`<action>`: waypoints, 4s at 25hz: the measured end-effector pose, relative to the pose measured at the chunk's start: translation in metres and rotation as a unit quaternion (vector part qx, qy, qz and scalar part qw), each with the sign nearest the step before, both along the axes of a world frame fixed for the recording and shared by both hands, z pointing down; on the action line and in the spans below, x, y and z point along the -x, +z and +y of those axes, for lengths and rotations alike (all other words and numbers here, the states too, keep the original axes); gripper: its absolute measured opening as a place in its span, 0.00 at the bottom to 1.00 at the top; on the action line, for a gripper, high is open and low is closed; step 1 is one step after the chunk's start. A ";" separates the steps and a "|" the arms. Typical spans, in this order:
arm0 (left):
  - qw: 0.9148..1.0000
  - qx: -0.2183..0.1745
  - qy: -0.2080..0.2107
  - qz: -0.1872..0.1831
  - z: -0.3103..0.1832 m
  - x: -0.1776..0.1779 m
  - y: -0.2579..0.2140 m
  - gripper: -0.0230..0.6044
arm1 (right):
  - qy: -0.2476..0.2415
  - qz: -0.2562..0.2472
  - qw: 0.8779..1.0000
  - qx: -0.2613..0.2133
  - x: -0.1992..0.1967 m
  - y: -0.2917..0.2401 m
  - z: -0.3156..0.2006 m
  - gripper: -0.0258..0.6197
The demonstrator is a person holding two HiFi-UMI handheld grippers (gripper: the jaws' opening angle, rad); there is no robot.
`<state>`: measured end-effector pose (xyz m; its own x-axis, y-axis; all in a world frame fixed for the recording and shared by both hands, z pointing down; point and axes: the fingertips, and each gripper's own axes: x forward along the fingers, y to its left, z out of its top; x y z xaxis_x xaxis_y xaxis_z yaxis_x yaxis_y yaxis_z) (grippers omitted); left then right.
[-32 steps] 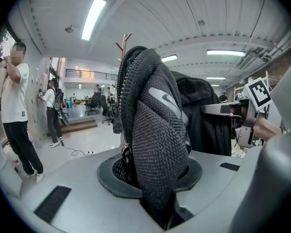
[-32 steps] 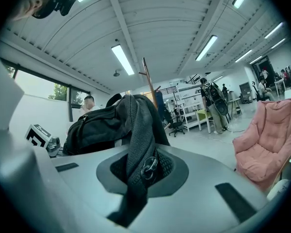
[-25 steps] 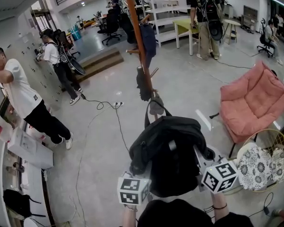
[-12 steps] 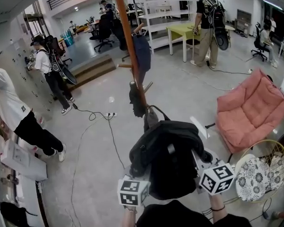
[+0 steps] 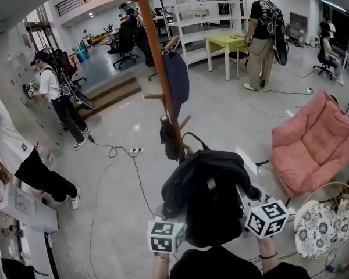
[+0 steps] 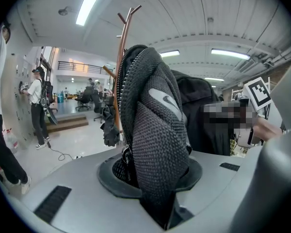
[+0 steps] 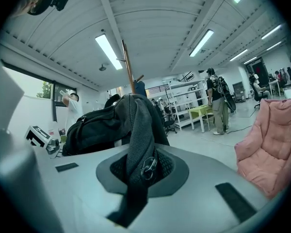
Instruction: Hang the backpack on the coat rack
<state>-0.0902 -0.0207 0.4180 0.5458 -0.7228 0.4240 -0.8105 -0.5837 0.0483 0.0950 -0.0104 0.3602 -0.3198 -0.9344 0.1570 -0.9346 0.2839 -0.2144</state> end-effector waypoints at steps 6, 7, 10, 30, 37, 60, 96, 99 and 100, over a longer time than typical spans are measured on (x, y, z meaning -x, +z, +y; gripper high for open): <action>1.000 0.001 0.001 -0.005 -0.036 0.002 0.011 0.22 | 0.002 -0.004 1.000 0.000 0.001 0.013 -0.035 0.09; 1.000 0.001 0.003 -0.006 -0.040 0.002 0.013 0.22 | 0.002 -0.005 1.000 0.000 0.001 0.014 -0.040 0.09; 1.000 0.001 0.008 -0.012 -0.049 0.002 0.014 0.22 | 0.000 -0.003 1.000 -0.001 0.001 0.016 -0.049 0.09; 0.997 0.073 -0.033 -0.023 -0.110 -0.014 0.077 0.22 | -0.072 -0.009 0.996 0.060 -0.013 0.079 -0.134 0.09; 0.993 0.096 -0.068 -0.020 -0.134 -0.017 0.101 0.22 | -0.109 -0.014 0.991 0.078 -0.015 0.105 -0.170 0.09; 0.980 0.174 -0.097 -0.018 -0.149 -0.020 0.206 0.22 | -0.113 -0.015 0.982 0.151 -0.017 0.211 -0.200 0.09; 0.958 0.245 -0.148 -0.017 -0.167 -0.020 0.304 0.22 | -0.113 0.013 0.969 0.222 -0.016 0.307 -0.233 0.09; 0.956 0.247 -0.159 -0.015 -0.171 -0.018 0.309 0.24 | -0.113 0.017 0.968 0.224 -0.016 0.311 -0.236 0.09; 0.955 0.247 -0.163 -0.014 -0.172 -0.017 0.311 0.24 | -0.113 0.019 0.968 0.225 -0.016 0.312 -0.237 0.09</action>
<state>-0.0730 -0.1926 0.7289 0.3095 -0.5599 0.7686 -0.9502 -0.2127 0.2278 0.1107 -0.2474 0.6725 -0.4942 -0.6752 0.5476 -0.8691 0.3683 -0.3303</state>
